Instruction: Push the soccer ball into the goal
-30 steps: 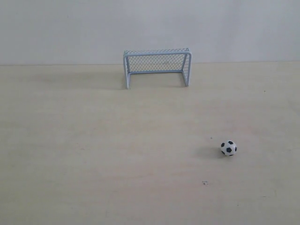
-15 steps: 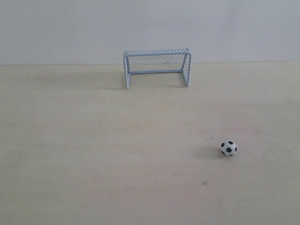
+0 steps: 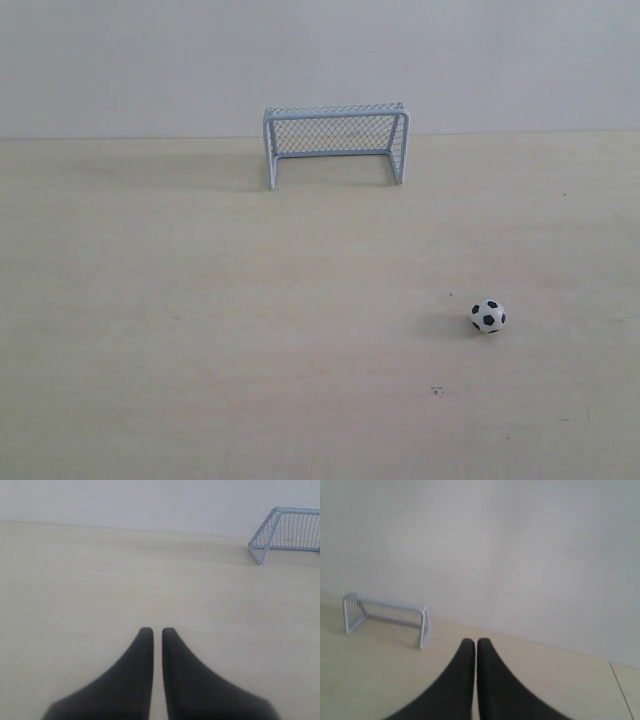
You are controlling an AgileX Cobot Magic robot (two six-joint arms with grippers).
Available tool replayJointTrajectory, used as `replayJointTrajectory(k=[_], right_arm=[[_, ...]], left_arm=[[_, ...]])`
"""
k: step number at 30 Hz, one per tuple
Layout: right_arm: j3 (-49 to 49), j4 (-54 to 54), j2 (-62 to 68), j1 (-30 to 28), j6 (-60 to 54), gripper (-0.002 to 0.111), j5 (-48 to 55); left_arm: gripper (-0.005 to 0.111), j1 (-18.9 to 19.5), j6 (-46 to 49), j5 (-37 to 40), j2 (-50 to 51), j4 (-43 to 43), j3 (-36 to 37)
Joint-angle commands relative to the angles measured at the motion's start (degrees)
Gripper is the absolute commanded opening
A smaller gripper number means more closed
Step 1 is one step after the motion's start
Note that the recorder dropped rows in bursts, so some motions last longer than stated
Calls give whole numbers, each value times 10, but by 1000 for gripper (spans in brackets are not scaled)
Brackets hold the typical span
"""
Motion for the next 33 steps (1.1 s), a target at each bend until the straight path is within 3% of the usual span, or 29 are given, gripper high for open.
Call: replayJointTrajectory(k=[1, 9, 14, 22, 33], right_arm=[[-81, 50, 127, -1, -165, 0, 117], [-179, 22, 315, -1, -484, 0, 328], [-189, 22, 406, -1, -676, 0, 355], [-189, -9, 542, 0, -713, 0, 293], [-188, -75, 636, 77, -745, 0, 249]], left_arm=[[6, 1, -6, -7, -1, -5, -2], [6, 1, -6, -7, -1, -5, -2], [6, 1, -6, -7, -1, -5, -2], [6, 1, -6, -7, -1, -5, -2], [6, 1, -6, -7, -1, -5, -2]])
